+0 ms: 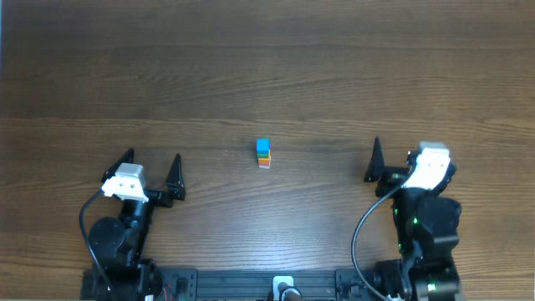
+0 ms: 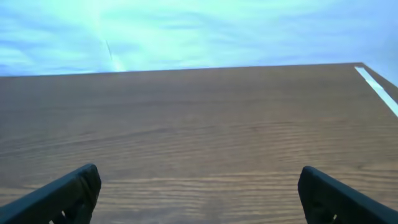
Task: Stack Cubes
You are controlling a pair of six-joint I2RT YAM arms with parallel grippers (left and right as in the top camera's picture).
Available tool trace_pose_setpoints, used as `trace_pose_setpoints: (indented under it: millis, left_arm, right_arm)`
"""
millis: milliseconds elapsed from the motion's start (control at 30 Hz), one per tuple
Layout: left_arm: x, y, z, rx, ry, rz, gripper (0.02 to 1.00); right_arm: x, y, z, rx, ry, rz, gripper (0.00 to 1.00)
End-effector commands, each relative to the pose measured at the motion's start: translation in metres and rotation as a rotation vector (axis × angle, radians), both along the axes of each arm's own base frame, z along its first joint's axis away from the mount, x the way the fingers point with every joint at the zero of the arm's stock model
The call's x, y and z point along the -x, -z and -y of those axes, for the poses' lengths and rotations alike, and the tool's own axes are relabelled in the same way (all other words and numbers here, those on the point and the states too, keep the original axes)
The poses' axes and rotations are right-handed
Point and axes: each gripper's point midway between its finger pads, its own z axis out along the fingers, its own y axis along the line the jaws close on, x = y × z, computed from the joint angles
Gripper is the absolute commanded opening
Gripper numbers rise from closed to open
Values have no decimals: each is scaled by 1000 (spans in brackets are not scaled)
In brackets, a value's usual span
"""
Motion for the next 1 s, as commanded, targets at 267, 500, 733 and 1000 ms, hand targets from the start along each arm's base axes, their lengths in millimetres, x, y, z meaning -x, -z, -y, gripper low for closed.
trace_pose_setpoints:
  millis: [267,500,733,1000]
  left_arm:
    - [0,1,2,-14,13,4,998]
    - [0,1,2,-14,13,4,1000]
    - [0,1,2,-14,13,4,1000]
    - [0,1,2,-14,13,4,1000]
  right_arm:
    - [2,53,-6,-18,-37,53,993]
    - [3,53,-6,-17,-37,97,993]
    - [0,52,-11,63,-76,129,991]
    - [0,50,-15,87,-108,150,991]
